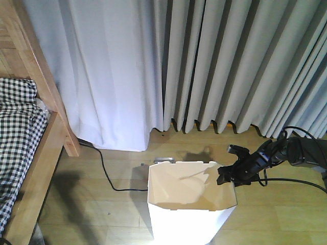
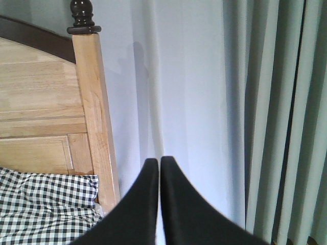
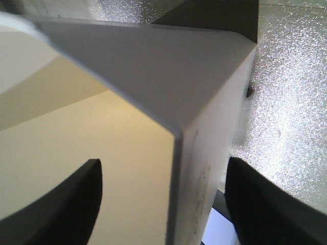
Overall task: Move trash bin to bedside with robot
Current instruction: 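Lower the bin onto the floor beside the bed with the right gripper, then open the right gripper and raise it away from the bin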
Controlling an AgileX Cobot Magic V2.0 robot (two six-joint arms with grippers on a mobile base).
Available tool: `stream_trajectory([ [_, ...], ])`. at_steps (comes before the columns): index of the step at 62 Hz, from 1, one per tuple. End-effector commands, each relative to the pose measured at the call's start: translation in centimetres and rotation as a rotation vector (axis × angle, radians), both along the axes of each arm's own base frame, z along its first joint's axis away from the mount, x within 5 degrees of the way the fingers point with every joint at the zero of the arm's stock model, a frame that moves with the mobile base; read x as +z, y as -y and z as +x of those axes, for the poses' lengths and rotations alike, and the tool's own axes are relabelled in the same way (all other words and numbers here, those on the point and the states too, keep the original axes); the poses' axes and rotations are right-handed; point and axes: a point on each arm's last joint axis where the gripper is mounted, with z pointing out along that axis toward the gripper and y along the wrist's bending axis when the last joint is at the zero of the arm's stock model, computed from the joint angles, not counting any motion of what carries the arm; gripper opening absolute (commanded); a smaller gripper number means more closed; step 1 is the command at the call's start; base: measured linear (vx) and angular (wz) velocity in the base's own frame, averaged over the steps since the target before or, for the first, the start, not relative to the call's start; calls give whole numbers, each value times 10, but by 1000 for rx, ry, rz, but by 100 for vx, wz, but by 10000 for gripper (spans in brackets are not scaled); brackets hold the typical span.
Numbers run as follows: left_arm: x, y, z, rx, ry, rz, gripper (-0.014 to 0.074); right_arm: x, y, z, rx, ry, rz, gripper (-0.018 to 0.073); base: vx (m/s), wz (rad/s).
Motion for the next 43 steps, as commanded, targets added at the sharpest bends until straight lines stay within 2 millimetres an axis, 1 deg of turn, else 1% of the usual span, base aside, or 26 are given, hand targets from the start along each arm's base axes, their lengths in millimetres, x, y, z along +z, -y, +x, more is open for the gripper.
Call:
stream_trajectory([
  [1,3,1,0,-9,69,-23,-6,34,4,27,3,74,4,496,0,0],
  [12,3,1,0,-9,69,-23,-6,40,8,33,13,112,-36,496,0,0],
  [19,3,1,0,-9,69,-23,-6,51,13,37,-33,156,-93,496,0,0],
  [25,3,1,0,-9,69,-23,-6,64,19,32,-73,209,-183,494,0,0],
  [30,3,1,0,-9,69,-23,-6,79,20,23,-33,248,-234,494,0,0],
  [31,3,1,0,-9,69,-23,-6,80,18,19,-26,243,-235,494,0,0],
  [35,3,1,0,-9,69,-23,-6,94,16,12,44,253,-223,494,0,0],
  [38,3,1,0,-9,69,-23,-6,106,13,7,72,258,-202,494,0,0],
  [43,3,1,0,-9,69,-23,-6,135,9,1,82,277,-164,494,0,0],
])
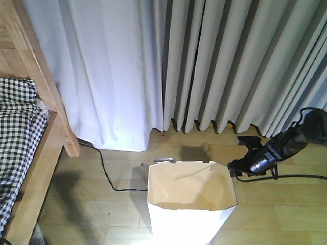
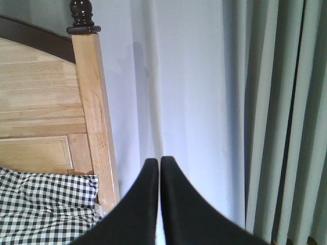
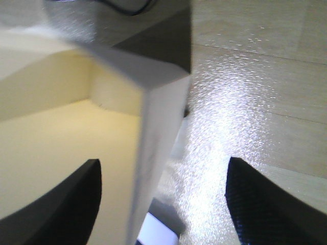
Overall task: Move trash bin to bedside with robot
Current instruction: 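Open the right gripper and raise it away from the bin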
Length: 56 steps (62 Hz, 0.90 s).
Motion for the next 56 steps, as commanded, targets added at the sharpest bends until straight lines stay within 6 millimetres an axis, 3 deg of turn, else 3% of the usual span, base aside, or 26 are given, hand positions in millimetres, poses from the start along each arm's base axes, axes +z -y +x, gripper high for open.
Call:
stream_trajectory([
  [1,3,1,0,-9,69,-23,-6,60,-3,14,34,105,28,494,0,0],
  [12,3,1,0,-9,69,-23,-6,134,-2,0,4,209,-17,494,0,0],
  [29,3,1,0,-9,69,-23,-6,272,-5,-38,-7,462,-71,494,0,0],
  [39,3,1,0,-9,69,-23,-6,340,-10,-76,-5,637,-99,494,0,0],
  [45,3,1,0,-9,69,-23,-6,384,-14,-112,-12,780,-124,494,0,0],
  [56,3,1,0,-9,69,-23,-6,423,-20,-166,-33,957,-144,494,0,0],
])
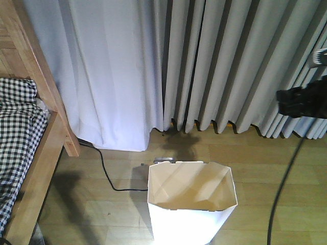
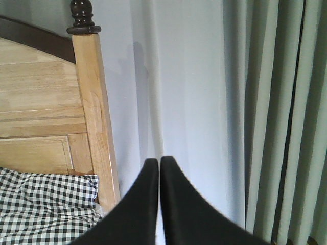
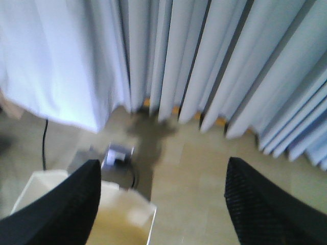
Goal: Move trash bin to bedside with robot
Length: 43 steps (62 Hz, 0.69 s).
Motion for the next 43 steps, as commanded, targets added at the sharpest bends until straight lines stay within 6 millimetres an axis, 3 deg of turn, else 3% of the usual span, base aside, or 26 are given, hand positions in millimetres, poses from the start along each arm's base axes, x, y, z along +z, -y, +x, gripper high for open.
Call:
stream_trajectory([
  [1,3,1,0,-9,69,-23,-6,28,-1,-26,-27,135,-13,494,0,0],
  [10,3,1,0,-9,69,-23,-6,38,-5,-66,-71,249,5,494,0,0],
  [24,3,1,0,-9,69,-23,-6,18,-6,-105,-137,320,1,494,0,0],
  [43,3,1,0,-9,69,-23,-6,47,-22,-160,-23,606,23,494,0,0],
])
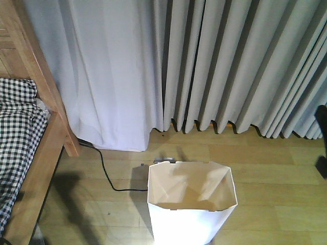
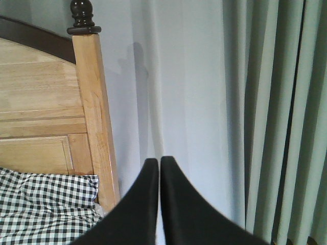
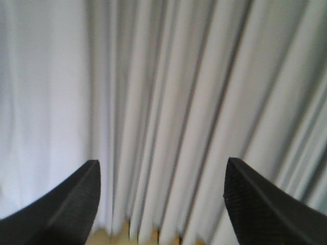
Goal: Move trash bin to bedside with robot
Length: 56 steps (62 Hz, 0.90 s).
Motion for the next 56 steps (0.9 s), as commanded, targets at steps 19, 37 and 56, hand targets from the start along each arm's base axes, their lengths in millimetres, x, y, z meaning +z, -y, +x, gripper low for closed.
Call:
stream_trajectory([
  [19,3,1,0,-9,69,-23,-6,-6,13,-26,-152,180,108,494,0,0],
  [37,3,1,0,-9,69,-23,-6,-11,10,-25,-119,148,101,140,0,0],
  [56,3,1,0,-9,69,-23,-6,-14,6,-25,-77,121,105,-8,0,0],
])
